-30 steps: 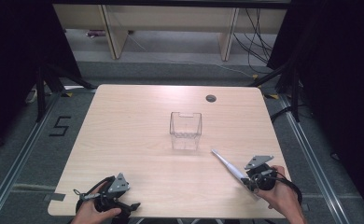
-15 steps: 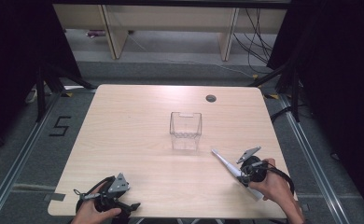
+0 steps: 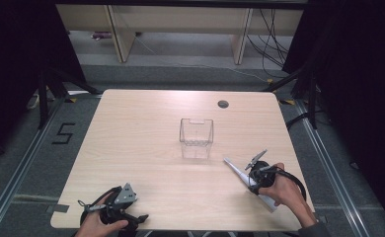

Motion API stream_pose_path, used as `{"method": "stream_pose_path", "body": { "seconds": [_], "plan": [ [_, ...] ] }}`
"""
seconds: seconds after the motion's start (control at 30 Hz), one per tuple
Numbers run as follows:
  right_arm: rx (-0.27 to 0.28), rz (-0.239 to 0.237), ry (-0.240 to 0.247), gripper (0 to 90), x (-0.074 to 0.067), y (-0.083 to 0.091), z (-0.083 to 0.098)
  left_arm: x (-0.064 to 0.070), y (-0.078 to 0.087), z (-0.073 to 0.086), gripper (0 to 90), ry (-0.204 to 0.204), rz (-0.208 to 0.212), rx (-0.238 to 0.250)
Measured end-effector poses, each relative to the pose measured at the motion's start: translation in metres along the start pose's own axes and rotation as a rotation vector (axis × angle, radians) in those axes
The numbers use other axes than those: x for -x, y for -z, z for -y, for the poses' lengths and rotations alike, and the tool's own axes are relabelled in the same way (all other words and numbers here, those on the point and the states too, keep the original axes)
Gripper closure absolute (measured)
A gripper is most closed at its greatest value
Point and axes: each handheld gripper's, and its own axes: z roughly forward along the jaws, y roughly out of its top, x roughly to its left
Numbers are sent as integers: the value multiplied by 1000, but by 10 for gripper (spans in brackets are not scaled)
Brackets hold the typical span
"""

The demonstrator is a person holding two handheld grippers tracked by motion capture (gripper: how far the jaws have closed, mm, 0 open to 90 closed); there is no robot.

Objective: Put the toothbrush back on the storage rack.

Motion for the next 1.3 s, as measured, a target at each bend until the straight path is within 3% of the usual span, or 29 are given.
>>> {"method": "stream_pose_path", "body": {
  "seconds": [0.23, 0.4, 0.47, 0.57, 0.63, 0.7, 0.8, 0.87, 0.93, 1.0, 1.07, 1.2, 1.3],
  "plan": [
    [-40, -15, 27, 616, 4, -6, -5, -1, 1, -1, 152, -2, 9, -15],
    [-76, -27, 7, 648, 5, -10, -8, 0, 0, -1, 151, -3, 9, -10],
    [-88, -18, 35, 660, 8, -10, -8, 0, -1, 0, 151, -1, 6, -7],
    [-105, -25, 31, 661, 9, -11, -10, 0, -1, 0, 151, -4, 9, -7],
    [-125, -25, 16, 662, 9, -12, -11, 0, -1, 0, 151, -2, 3, 0],
    [-157, -26, 34, 663, 9, -12, -15, 0, 0, -1, 151, -4, 10, -17],
    [-191, -27, 69, 663, 11, -13, -19, 1, -1, 0, 151, 1, 2, 3],
    [-212, -33, 53, 663, 10, -12, -21, 1, -1, 0, 152, -1, 3, 2],
    [-212, -35, 66, 663, 11, -13, -21, 0, 0, 0, 152, -3, 2, 0],
    [-202, -39, 47, 664, 10, -13, -21, 0, -1, 0, 152, -2, 2, 2],
    [-192, -37, 98, 664, 13, -15, -21, 1, -1, 0, 152, 2, 2, 3],
    [-194, -36, 82, 664, 11, -15, -20, 0, 0, -1, 152, -5, 10, -16],
    [-212, -48, 77, 665, 11, -13, -20, 1, 0, 0, 152, -1, 2, 4]
  ]
}}
